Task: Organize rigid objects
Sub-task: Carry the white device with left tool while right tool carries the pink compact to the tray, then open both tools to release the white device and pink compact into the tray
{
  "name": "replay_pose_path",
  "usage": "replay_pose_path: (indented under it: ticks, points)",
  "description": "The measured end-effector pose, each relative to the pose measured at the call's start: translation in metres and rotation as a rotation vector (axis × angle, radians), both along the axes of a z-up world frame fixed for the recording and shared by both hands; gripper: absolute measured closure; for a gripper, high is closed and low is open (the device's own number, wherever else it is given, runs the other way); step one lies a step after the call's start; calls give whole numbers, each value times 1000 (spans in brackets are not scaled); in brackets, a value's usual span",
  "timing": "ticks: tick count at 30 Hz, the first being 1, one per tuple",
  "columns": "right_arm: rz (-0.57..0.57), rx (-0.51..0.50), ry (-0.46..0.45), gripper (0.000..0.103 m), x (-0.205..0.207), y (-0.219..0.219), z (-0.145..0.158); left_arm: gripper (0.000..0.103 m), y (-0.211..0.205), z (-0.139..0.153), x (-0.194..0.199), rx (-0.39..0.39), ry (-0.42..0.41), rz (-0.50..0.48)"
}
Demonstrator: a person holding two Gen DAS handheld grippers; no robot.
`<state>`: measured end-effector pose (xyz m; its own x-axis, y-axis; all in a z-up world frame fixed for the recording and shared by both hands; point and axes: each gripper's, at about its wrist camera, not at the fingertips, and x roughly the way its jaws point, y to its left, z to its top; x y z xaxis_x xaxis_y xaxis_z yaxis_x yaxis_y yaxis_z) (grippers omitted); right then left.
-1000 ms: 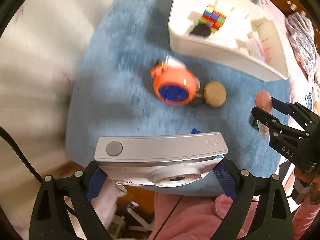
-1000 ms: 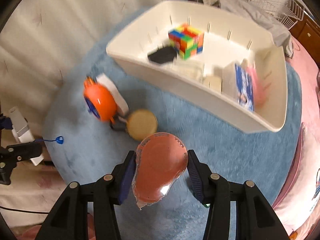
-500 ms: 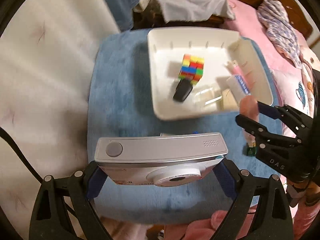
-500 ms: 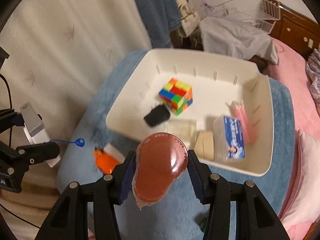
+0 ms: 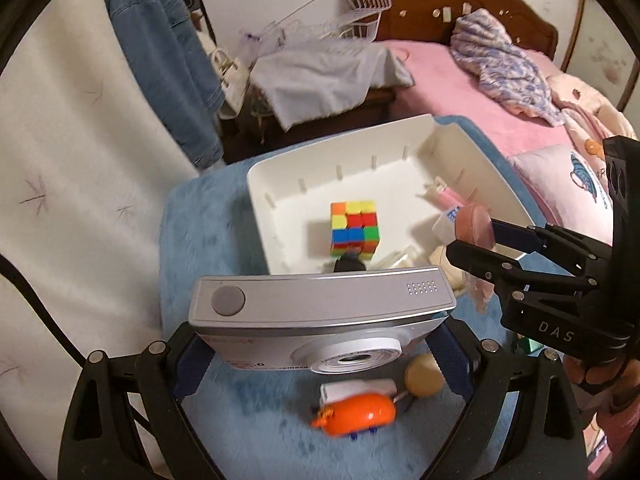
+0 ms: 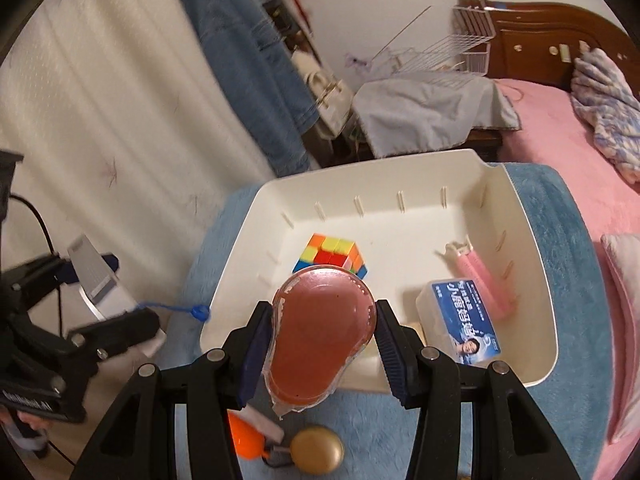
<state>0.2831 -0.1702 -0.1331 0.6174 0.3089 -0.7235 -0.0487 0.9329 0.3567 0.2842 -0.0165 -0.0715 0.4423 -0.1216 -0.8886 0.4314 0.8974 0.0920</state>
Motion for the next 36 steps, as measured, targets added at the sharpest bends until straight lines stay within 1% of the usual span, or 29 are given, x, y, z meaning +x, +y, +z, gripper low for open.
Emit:
replay_pose_path:
  ticks: [6,9,11,15,18,23,29,35,36]
  points:
    - [-63,47,-43,51,2,-4,-14,9,-3,-20,4,-23,-76,-37]
    - [-92,66,-72,51,2,-6,-18,9,-1,-24,9,-67,-84,-38]
    - [-111,62,-75,51,4,-7,-21,9,-1,-28,13,-85,-85,-37]
    - [-133,25,-77,51,5,-4,-25,8,-4,-31,19,-71,-94,-50]
    - [-145,27,-79,51,2,-4,-25,9,-4,-31,21,-86,-91,-57]
    - [-166,29,-85,50,-4,-7,-21,9,-2,-16,20,-128,-156,-58]
    - [-164,3,-112,45,-15,-9,-5,9,3,0,16,-181,-160,-40]
    - [-149,-18,-146,44,-28,-11,13,9,5,15,1,-190,-176,-32]
    - [-145,-20,-153,42,-31,-11,15,9,5,18,-2,-193,-178,-31]
